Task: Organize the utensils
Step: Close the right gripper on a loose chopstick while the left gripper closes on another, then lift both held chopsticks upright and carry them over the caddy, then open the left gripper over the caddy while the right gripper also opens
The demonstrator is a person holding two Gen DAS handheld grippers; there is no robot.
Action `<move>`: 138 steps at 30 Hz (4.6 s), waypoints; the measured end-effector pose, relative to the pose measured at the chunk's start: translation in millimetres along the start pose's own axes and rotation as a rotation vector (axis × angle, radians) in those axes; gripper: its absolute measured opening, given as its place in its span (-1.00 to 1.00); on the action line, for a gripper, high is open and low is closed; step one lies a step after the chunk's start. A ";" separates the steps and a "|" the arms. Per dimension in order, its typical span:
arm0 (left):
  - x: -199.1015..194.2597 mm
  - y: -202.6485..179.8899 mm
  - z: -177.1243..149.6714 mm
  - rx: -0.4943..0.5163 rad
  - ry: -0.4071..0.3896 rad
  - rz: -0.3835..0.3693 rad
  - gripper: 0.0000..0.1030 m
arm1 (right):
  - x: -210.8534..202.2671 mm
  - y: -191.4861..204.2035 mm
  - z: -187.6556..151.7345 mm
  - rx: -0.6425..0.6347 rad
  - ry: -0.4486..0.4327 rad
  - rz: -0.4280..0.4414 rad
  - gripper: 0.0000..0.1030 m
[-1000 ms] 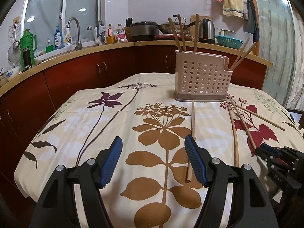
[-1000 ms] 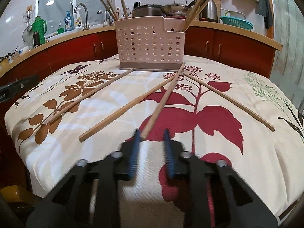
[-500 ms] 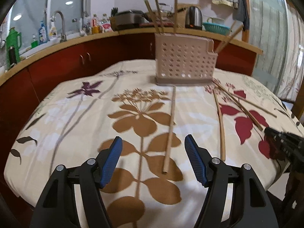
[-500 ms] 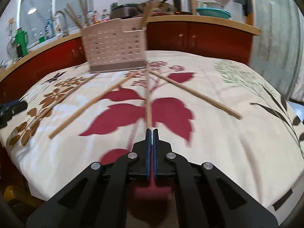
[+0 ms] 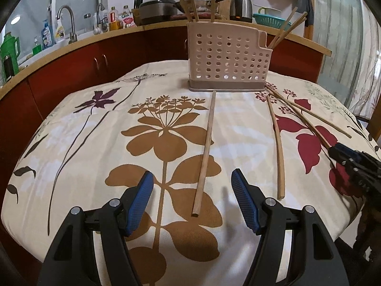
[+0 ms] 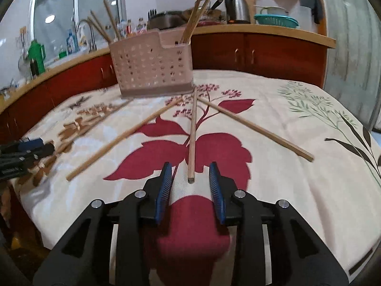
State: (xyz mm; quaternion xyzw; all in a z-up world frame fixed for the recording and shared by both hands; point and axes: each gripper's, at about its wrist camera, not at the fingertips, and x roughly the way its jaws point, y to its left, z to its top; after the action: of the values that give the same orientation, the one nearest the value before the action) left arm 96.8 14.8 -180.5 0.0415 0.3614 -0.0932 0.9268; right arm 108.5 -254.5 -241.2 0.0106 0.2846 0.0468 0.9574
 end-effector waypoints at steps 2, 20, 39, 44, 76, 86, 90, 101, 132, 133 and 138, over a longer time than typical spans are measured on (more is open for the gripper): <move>2.8 1.0 -0.3 -0.004 0.017 -0.001 0.28 | 0.9 3.0 -1.2 -0.033 0.000 -0.019 -0.43; 9.5 -4.5 -4.4 0.031 0.090 -0.047 -0.85 | -16.3 -13.0 -1.6 -0.003 -0.021 -0.013 -0.88; -68.3 -17.2 21.7 0.086 -0.207 0.014 -0.87 | -88.0 -4.3 39.1 -0.050 -0.198 -0.012 -0.88; -89.8 -19.1 28.8 0.085 -0.278 0.018 -0.87 | -105.4 -0.6 49.2 -0.057 -0.243 -0.007 -0.88; -116.9 -9.6 90.2 0.042 -0.436 -0.031 -0.87 | -125.9 0.8 128.5 -0.062 -0.361 0.071 -0.88; -127.1 -9.1 119.9 0.036 -0.512 -0.082 -0.87 | -129.1 0.7 152.1 -0.064 -0.403 0.084 -0.88; -134.4 -9.2 136.8 0.034 -0.558 -0.107 -0.87 | -137.3 -1.1 169.2 -0.061 -0.443 0.103 -0.88; -148.5 -16.3 192.2 0.083 -0.719 -0.113 -0.87 | -150.8 -4.0 228.7 -0.075 -0.600 0.144 -0.88; -32.4 -6.4 238.4 0.038 -0.645 -0.108 -0.87 | -5.7 -8.9 250.8 -0.050 -0.419 0.170 -0.88; -29.8 -6.9 237.2 0.037 -0.635 -0.108 -0.87 | -2.6 -8.4 248.2 -0.052 -0.409 0.169 -0.88; -24.5 -7.7 230.7 0.024 -0.605 -0.103 -0.05 | -1.6 -8.6 242.5 -0.054 -0.390 0.174 -0.61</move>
State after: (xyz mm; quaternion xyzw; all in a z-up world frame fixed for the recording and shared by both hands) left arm 230.3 -22.6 5.7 0.0043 0.0695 -0.1525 0.9859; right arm 240.3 -261.7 -37.6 0.0184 0.0906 0.1337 0.9867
